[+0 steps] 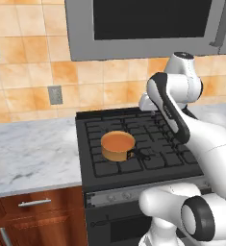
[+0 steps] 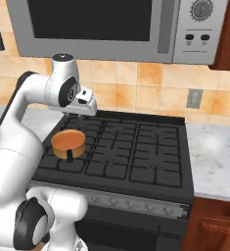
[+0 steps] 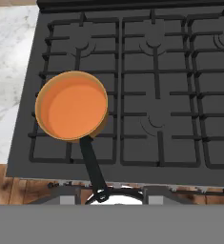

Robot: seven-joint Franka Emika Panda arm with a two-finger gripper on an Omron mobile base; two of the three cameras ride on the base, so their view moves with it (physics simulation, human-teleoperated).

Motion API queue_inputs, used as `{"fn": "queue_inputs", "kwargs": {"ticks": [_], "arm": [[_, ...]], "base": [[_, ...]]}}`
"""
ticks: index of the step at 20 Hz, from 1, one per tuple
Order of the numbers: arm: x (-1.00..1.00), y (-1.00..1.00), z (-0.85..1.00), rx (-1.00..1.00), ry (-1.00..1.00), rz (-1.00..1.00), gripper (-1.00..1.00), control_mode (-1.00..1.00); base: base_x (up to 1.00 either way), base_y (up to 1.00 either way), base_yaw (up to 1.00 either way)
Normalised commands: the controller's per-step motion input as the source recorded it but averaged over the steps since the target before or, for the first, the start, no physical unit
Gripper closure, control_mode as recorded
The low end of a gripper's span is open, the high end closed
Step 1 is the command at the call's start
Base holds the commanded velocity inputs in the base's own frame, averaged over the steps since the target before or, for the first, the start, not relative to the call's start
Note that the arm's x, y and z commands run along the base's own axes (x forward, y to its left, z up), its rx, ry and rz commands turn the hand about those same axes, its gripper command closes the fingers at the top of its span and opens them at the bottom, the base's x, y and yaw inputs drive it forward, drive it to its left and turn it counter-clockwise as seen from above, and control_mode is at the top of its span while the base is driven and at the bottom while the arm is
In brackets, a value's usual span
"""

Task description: Retrieve the fish from the fridge and place it on the saucepan with marinade on the stove.

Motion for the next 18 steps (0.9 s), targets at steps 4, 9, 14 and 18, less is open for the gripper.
{"fn": "queue_inputs", "kwargs": {"ticks": [4,9,14,18], "arm": [[-0.01,0.0,0.0,0.0,0.0,0.0,-1.0,1.0],[0.0,0.0,0.0,0.0,0.0,0.0,-1.0,1.0],[0.0,0.0,0.0,0.0,0.0,0.0,-1.0,1.0],[0.0,0.0,0.0,0.0,0.0,0.0,-1.0,1.0]], "base": [[-0.29,0.0,0.0],[-0.54,0.35,0.11],[-0.68,0.73,0.35],[-0.48,0.83,0.39]]}}
